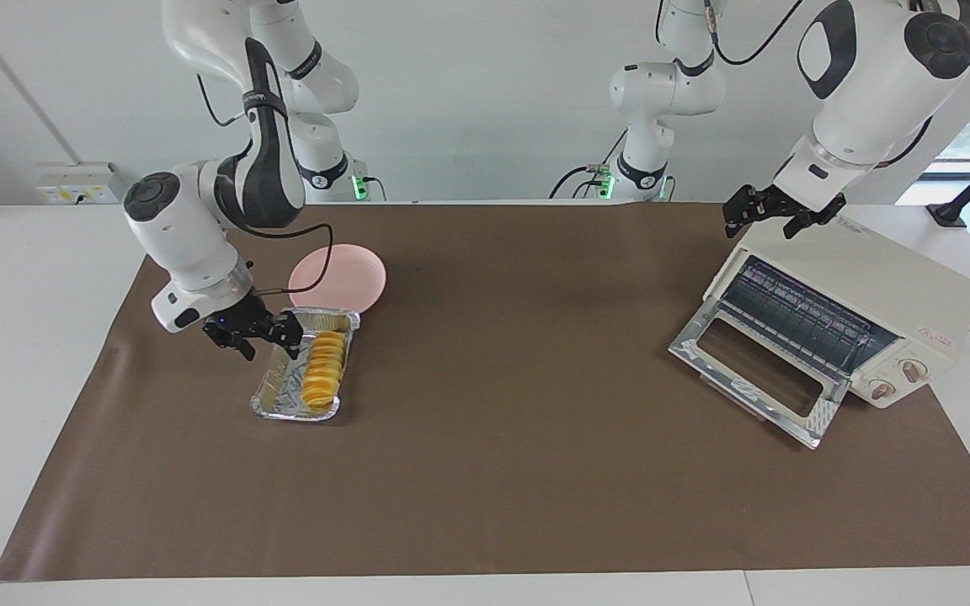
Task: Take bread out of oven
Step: 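Grasp the yellow bread slices in the tray with the right gripper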
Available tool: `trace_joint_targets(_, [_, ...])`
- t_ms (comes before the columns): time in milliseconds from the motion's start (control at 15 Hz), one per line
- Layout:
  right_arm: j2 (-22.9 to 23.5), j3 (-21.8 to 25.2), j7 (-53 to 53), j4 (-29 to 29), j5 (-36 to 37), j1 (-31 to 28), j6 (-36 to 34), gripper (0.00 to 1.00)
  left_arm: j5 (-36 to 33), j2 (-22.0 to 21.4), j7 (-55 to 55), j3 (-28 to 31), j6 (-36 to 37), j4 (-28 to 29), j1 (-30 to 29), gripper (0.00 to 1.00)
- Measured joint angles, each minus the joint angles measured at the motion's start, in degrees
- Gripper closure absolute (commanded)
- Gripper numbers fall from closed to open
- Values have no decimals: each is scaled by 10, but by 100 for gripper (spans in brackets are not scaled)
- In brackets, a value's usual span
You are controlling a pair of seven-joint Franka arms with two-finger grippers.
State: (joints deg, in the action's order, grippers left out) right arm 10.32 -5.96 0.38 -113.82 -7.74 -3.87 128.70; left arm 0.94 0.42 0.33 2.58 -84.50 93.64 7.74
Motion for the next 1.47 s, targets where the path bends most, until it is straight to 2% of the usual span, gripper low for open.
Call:
trace_joint_targets(267, [19,0,1,-20,0,15,30,1,0,0,0,0,0,0,0,0])
trace_joint_targets(667, [31,0,1,-47,0,21,54,17,0,0,0,0,0,0,0,0])
trace_joint_targets(867, [31,0,1,-52,0,21,55,36,0,0,0,0,0,0,0,0])
trace_joint_targets(1000, [31,0,1,-60,0,21,65,52,0,0,0,0,0,0,0,0])
trace_joint_targets(1067, [32,0,1,-64,0,21,70,64,0,0,0,0,0,0,0,0])
trace_joint_targets(1200, [32,0,1,-68,0,22,74,96,0,0,0,0,0,0,0,0])
trace_joint_targets(1267, [32,0,1,-68,-1,22,74,100,0,0,0,0,0,0,0,0])
trace_joint_targets(1467, [32,-1,1,-68,0,23,74,100,0,0,0,0,0,0,0,0])
